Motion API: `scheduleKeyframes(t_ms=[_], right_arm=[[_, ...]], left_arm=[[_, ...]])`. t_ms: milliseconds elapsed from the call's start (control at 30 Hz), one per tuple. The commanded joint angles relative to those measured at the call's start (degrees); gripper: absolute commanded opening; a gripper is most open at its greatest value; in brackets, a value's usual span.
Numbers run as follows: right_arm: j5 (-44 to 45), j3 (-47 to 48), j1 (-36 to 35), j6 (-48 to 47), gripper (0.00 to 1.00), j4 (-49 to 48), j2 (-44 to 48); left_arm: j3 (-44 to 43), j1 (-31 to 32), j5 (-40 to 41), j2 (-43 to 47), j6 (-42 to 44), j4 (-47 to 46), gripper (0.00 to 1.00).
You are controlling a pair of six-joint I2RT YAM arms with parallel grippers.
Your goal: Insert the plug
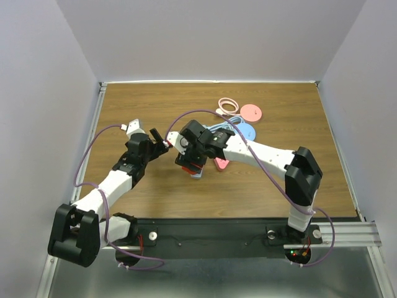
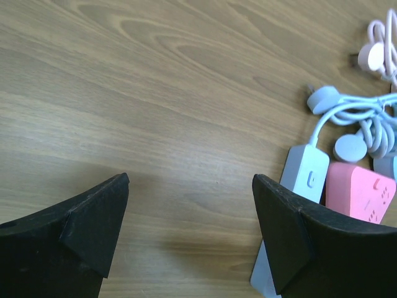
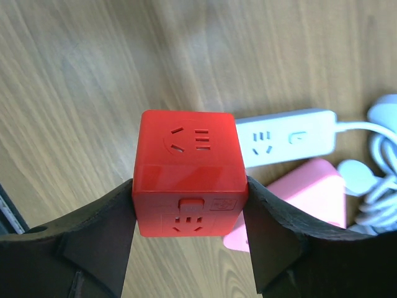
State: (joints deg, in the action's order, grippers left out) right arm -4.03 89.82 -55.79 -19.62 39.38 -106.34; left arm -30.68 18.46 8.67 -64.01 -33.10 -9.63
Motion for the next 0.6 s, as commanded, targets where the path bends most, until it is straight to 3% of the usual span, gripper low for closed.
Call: scheduleKeyframes(t_ms=[0, 567], right_arm=[[2.4, -0.4, 1.0, -2.2, 0.00, -2.7, 5.5], [-3.9, -2.4, 1.7, -7.1, 0.00, 2.7, 5.6]], left_arm=[[0.4, -0.7, -1.1, 2.1, -0.8, -2.5, 0.92], [0.4, -0.7, -4.3, 2.0, 0.5, -3.6, 0.92]])
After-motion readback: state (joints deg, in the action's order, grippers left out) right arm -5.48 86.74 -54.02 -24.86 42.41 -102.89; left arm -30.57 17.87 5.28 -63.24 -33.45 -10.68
